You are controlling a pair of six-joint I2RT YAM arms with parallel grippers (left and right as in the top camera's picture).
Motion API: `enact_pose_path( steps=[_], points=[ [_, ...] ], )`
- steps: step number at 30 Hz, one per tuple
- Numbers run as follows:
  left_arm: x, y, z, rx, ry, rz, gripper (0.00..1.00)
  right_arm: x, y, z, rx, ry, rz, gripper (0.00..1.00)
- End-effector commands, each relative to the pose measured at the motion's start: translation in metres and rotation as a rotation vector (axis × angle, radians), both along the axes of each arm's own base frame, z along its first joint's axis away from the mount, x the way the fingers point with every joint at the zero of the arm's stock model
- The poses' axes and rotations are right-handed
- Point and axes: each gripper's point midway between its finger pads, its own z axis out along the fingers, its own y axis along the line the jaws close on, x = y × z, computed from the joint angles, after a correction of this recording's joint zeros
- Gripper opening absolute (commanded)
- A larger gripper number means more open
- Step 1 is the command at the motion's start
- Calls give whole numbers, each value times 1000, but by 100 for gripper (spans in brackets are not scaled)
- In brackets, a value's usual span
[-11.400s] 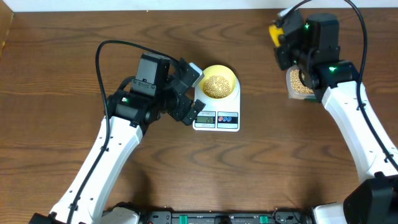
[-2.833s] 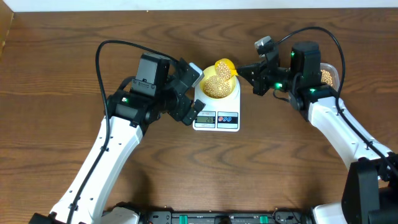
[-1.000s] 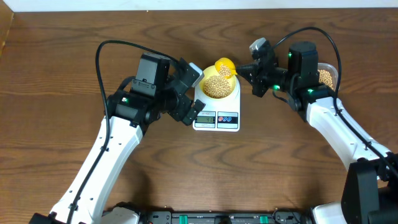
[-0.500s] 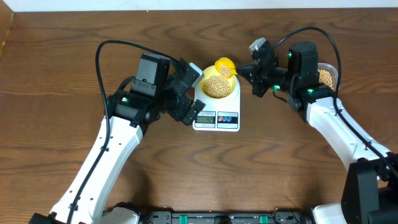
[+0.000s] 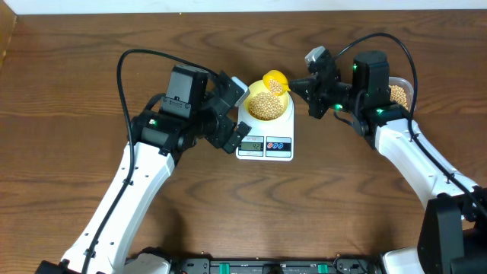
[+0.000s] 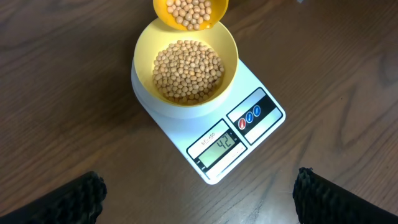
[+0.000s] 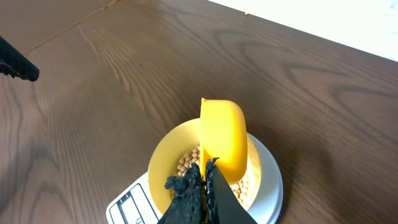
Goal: Scoop item into bowl and weigh 50g on scale
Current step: 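Tilt the yellow scoop with the right gripper to pour soybeans into the bowl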
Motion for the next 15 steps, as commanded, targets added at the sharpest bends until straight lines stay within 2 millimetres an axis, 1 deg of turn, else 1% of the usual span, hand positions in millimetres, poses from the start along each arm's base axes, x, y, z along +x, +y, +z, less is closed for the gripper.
enact_pose_path(
  steps=[1,9,15],
  points=[
    [-3,0,3,-16,1,3,98,-2,3,-5,-9,-3,18,1],
    [-3,0,3,-16,2,3,98,-3,3,-6,-9,4,19,1],
    [-3,0,3,-16,2,3,98,-7,6,-5,5,14,43,1]
  ],
)
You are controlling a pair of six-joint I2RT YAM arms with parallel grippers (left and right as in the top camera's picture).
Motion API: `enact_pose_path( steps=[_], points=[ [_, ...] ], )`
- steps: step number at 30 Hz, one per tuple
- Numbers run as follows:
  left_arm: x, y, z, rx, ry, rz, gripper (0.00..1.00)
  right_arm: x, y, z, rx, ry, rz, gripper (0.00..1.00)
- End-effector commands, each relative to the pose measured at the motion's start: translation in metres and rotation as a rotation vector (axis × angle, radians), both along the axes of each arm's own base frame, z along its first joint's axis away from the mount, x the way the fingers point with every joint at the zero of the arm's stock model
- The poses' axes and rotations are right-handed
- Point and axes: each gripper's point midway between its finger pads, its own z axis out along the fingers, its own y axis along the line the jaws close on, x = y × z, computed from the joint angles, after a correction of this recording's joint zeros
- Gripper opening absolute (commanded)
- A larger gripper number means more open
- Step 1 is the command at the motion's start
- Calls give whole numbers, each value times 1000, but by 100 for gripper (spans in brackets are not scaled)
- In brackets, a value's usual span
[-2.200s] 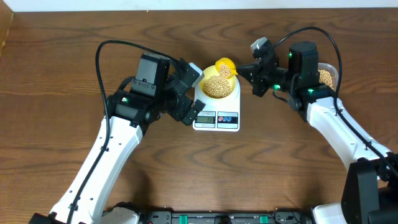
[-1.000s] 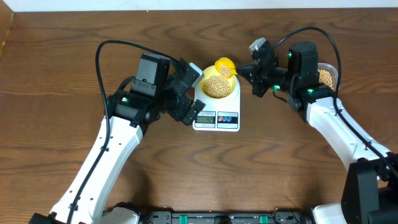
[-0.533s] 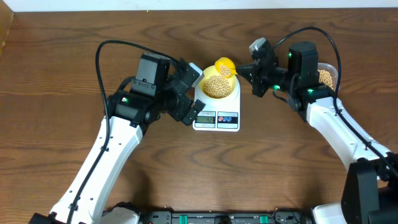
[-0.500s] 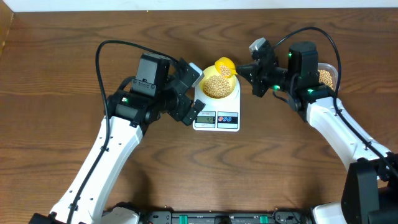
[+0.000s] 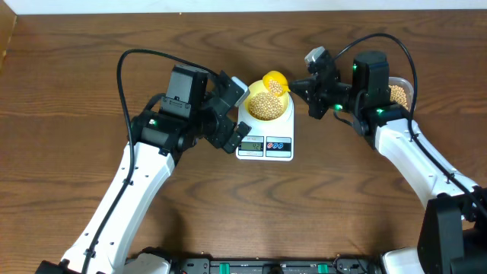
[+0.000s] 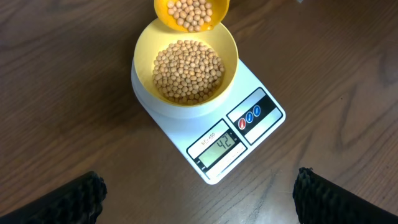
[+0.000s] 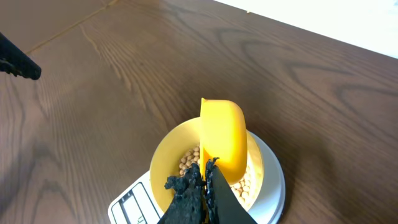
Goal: Scoop item into bowl and weigh 50g on scale
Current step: 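Tilt the yellow scoop with the right gripper to pour soybeans into the bowl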
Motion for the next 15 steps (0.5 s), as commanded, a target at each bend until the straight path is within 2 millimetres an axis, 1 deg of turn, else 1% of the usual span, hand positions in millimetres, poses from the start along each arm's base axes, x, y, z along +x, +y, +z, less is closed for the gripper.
enact_pose_path(
  steps=[1,12,15],
  points=[
    [-3,0,3,-16,2,2,98,-6,6,-4,4,8,39,1],
    [-3,0,3,-16,2,2,98,-6,6,-4,3,5,40,1],
    [-3,0,3,-16,1,2,98,-6,6,-4,-13,-23,54,1]
  ],
)
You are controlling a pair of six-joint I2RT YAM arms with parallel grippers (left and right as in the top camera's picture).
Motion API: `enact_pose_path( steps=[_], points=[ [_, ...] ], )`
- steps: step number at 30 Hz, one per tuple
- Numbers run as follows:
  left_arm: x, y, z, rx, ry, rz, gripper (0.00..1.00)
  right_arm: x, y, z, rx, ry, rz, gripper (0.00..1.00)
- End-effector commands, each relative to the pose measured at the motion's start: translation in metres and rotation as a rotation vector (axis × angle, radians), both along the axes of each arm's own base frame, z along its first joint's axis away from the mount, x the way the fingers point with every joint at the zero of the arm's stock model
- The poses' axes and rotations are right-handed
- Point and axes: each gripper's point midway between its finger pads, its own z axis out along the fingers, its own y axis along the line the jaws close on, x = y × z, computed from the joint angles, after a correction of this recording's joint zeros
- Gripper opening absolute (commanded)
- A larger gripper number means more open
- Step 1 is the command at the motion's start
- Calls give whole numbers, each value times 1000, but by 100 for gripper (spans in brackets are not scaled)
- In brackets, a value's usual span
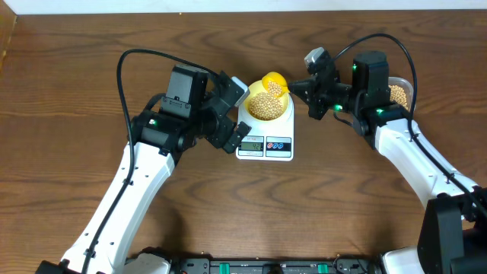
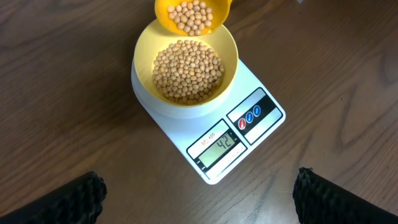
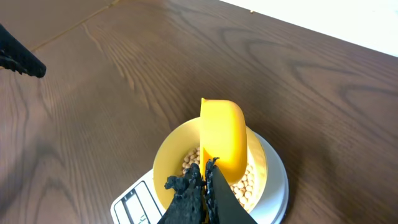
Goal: Scoop item into bowl and weigh 50g on scale
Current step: 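Tilt the yellow scoop with the right gripper to pour soybeans into the bowl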
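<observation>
A yellow bowl (image 2: 186, 46) of soybeans (image 2: 188, 70) sits on the white scale (image 2: 261, 130), whose display (image 2: 226, 144) reads 42. My right gripper (image 3: 207, 169) is shut on the handle of a yellow scoop (image 3: 224, 138) that is tipped over the bowl's far rim, with beans still in it (image 2: 193, 15). My left gripper (image 2: 199, 199) hangs open above the table just in front of the scale, nothing between its fingers. In the overhead view the scoop (image 1: 274, 81) is at the bowl's (image 1: 266, 106) back right edge.
A clear container of soybeans (image 1: 399, 93) stands at the far right behind my right arm. A pale strip runs along the table's far edge (image 1: 243, 6).
The scoop has tipped slightly further toward the bowl, showing more of its beans. The scale reading stays at 42. My left gripper has not moved.
At each earlier moment my right gripper held the bean-filled scoop over the bowl's far rim and the scale read 42. The scoop now leans a little more; the bowl, scale and left arm are unchanged.
</observation>
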Motion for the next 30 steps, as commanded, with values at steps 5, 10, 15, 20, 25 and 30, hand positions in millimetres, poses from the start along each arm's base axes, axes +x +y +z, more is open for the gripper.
enact_pose_path(
  steps=[5,10,15,20,25,30],
  points=[
    [-3,0,3,-16,2,3,98,-4,4,-4,-43,-75,67,1],
    [-3,0,3,-16,2,2,98,-4,4,-4,-52,-92,76,1],
    [-3,0,3,-16,2,3,98,-5,5,-4,-51,-96,85,1],
    [-3,0,3,-16,2,3,98,-5,5,-4,-71,-135,103,1],
    [-3,0,3,-16,1,3,98,-5,5,-4,-76,-143,107,1],
    [-3,0,3,-16,2,3,98,-5,5,-4,-78,-147,109,1]
  ],
)
